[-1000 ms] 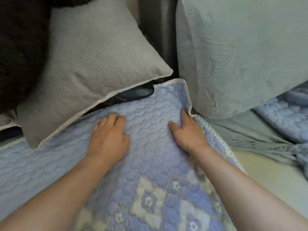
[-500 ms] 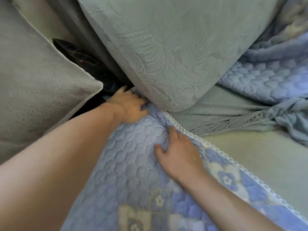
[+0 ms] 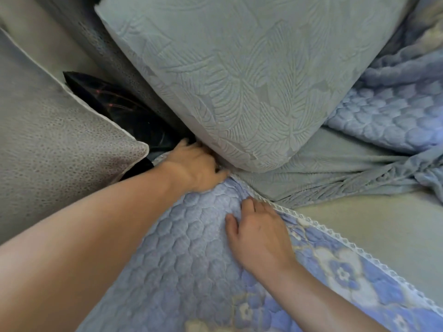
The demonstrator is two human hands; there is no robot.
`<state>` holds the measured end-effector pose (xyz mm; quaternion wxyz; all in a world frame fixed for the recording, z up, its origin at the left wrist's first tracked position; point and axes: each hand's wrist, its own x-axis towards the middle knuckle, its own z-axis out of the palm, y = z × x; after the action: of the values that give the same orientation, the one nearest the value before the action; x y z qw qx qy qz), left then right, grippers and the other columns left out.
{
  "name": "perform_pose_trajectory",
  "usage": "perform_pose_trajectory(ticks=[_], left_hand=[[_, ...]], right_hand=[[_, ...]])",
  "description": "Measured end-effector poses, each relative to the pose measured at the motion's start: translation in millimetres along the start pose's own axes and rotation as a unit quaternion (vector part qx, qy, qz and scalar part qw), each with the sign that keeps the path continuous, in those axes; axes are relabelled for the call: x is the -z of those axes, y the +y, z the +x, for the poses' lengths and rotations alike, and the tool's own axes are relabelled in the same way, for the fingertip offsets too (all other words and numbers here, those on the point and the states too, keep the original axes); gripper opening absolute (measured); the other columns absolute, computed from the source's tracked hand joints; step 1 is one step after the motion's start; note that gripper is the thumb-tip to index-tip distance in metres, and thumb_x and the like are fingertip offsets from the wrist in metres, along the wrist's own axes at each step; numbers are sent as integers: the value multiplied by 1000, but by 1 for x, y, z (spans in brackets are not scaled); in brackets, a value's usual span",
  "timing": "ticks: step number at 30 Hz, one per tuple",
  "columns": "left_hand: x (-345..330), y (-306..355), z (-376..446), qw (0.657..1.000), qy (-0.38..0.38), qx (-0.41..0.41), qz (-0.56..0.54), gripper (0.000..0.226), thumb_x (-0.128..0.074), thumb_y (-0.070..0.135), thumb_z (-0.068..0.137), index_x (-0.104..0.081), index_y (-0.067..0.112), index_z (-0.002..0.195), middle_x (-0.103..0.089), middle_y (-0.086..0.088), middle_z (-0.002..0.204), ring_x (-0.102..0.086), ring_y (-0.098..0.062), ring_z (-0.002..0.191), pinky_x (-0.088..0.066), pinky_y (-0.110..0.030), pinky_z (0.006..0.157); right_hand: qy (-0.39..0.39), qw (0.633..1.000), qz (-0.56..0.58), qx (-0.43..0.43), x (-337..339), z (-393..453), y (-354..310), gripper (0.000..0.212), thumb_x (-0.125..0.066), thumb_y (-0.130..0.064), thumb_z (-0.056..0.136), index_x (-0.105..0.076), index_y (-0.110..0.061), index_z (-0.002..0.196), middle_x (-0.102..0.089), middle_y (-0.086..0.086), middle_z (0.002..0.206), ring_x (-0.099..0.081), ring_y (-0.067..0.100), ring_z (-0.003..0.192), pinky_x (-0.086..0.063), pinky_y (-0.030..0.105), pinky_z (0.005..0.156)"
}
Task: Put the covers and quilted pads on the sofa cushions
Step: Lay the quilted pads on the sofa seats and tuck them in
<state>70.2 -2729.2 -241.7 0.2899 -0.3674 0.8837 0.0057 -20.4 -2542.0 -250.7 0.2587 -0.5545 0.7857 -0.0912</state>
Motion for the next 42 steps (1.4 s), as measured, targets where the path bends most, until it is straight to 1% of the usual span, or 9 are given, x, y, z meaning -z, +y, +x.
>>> perform_pose_trajectory(ticks=[4,9,13,21,26,32,36,39,42], left_hand=[[-2,7,11,998,-46,-23,-26,56,-28,49,99,-62,17,130,-56,-9,143,-50,-27,132,-37,-37,111],[-8,-13,23,991,-107,-71,-42,68,-16,65,85,-59,36,128,-55,6,144,-51,-23,131,-40,-41,110],[-14,-9,26,993,-96,-71,-18,72,-12,62,83,-54,36,135,-51,8,148,-48,-22,135,-36,-42,112],[-1,18,17,997,-66,-26,16,50,-28,42,100,-61,22,132,-57,1,142,-51,-23,131,-37,-40,111],[-4,76,-23,997,13,-76,-13,40,-32,37,103,-67,20,108,-68,1,119,-59,-22,116,-34,-39,104],[7,76,4,990,-132,2,-44,64,-22,58,98,-51,24,144,-48,3,152,-41,-20,141,-27,-39,115],[-13,84,-5,999,-40,28,9,62,-19,47,97,-71,19,117,-68,-2,125,-59,-23,119,-34,-36,106],[-25,95,-20,992,73,91,38,49,-34,34,88,-77,10,85,-73,-15,89,-63,-35,93,-38,-42,99],[-16,128,-49,987,107,114,-19,29,-49,22,84,-72,5,82,-69,-20,86,-62,-39,91,-43,-45,91]], right_hand=[[-65,995,24,-69,18,23,-7,37,-43,-52,93,-46,-16,100,-69,18,106,-64,37,102,-45,38,82],[-66,997,3,-44,-4,20,-7,67,-30,-68,92,-52,-14,125,-62,15,125,-55,33,117,-42,40,98],[-116,990,-29,-73,8,-2,6,80,-25,-78,89,-34,-21,146,-50,13,138,-44,33,128,-37,44,108],[-231,955,55,-177,21,5,34,86,-26,-84,86,-46,-14,131,-59,11,133,-53,31,126,-40,40,97],[-196,965,57,-164,16,0,35,83,-25,-86,85,-49,-15,123,-61,12,128,-56,31,121,-41,40,93],[-195,972,24,-127,36,-36,63,73,-29,-78,91,-40,-23,137,-58,10,134,-54,31,124,-43,38,96],[-125,984,-71,-106,51,-108,95,65,-27,-68,94,-45,-22,136,-58,3,131,-56,25,121,-45,37,95],[22,994,-66,-88,54,-157,131,63,-38,-59,88,-66,-14,124,-65,12,126,-62,34,113,-49,45,96],[95,989,-67,-87,70,-187,184,55,-41,-42,93,-60,-9,133,-56,14,137,-52,36,123,-41,50,106]])
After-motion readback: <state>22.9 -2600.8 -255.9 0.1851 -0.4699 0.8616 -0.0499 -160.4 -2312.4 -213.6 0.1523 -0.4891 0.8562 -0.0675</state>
